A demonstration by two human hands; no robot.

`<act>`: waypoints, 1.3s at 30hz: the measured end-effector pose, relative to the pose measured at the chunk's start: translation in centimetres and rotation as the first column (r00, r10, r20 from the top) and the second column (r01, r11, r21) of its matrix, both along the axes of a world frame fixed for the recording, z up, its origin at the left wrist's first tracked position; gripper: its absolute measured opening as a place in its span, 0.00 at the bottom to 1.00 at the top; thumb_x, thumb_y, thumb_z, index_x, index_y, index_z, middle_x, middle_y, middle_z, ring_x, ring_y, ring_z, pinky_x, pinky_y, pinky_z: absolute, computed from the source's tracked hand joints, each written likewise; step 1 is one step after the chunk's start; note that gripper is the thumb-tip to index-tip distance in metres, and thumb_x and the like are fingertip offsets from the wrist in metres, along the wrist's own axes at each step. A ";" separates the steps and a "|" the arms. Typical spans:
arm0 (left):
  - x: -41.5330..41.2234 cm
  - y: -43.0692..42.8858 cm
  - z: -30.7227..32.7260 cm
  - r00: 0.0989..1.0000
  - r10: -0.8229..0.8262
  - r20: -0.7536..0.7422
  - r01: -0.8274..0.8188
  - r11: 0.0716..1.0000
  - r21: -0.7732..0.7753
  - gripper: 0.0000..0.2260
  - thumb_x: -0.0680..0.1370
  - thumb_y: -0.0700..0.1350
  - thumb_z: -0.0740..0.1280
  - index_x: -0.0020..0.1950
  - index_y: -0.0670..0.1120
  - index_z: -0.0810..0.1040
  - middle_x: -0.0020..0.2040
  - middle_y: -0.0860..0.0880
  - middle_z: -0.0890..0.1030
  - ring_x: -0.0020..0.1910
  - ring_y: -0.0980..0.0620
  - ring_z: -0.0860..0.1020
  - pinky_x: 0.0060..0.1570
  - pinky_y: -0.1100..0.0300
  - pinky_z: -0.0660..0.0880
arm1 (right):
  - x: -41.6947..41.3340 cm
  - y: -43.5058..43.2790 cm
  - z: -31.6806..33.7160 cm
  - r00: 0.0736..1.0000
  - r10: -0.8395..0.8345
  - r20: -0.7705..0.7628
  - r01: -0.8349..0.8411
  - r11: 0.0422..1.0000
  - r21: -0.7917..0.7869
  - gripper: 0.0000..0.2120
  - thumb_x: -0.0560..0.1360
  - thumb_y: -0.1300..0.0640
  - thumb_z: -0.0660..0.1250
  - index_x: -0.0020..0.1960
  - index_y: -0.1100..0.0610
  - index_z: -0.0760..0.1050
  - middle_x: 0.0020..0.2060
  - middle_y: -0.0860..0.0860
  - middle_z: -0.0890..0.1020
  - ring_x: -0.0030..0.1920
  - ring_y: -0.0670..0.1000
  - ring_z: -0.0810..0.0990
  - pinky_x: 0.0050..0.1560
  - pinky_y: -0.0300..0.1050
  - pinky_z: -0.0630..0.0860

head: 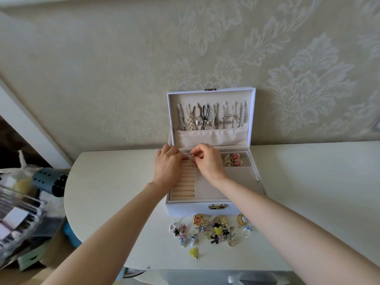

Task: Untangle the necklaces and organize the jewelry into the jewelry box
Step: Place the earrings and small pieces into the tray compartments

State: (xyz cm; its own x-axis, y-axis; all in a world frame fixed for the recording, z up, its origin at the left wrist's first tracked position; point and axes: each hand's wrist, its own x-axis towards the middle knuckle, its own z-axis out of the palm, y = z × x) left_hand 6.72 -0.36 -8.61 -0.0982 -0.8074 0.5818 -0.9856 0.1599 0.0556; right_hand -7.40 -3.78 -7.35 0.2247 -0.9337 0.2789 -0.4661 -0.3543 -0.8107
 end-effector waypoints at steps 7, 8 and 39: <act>-0.6 1.2 0.2 0.967 0.088 -0.240 -0.086 0.996 0.021 0.11 0.70 0.31 0.63 0.49 0.39 0.79 0.44 0.42 0.78 0.44 0.40 0.76 0.35 0.53 0.73 | 0.7 0.0 0.0 0.999 0.034 -0.032 -0.036 0.998 -0.060 0.09 0.69 0.72 0.66 0.43 0.62 0.82 0.42 0.56 0.83 0.41 0.51 0.78 0.40 0.28 0.67; -0.7 1.6 0.2 0.958 0.104 -0.267 -0.104 0.994 0.017 0.11 0.69 0.30 0.66 0.50 0.39 0.79 0.45 0.41 0.77 0.44 0.40 0.75 0.35 0.53 0.72 | 0.8 0.1 0.0 0.998 0.049 -0.037 -0.051 0.997 -0.059 0.09 0.69 0.72 0.67 0.43 0.62 0.82 0.42 0.56 0.83 0.43 0.52 0.79 0.41 0.30 0.68; -4.4 15.0 -1.7 0.953 0.102 -0.286 -0.035 0.973 0.230 0.11 0.72 0.55 0.72 0.48 0.50 0.79 0.28 0.55 0.76 0.28 0.57 0.76 0.28 0.67 0.62 | -8.0 11.8 0.4 0.958 0.182 -0.220 -0.265 0.855 -0.445 0.09 0.74 0.61 0.62 0.46 0.57 0.81 0.38 0.47 0.80 0.37 0.38 0.73 0.40 0.29 0.69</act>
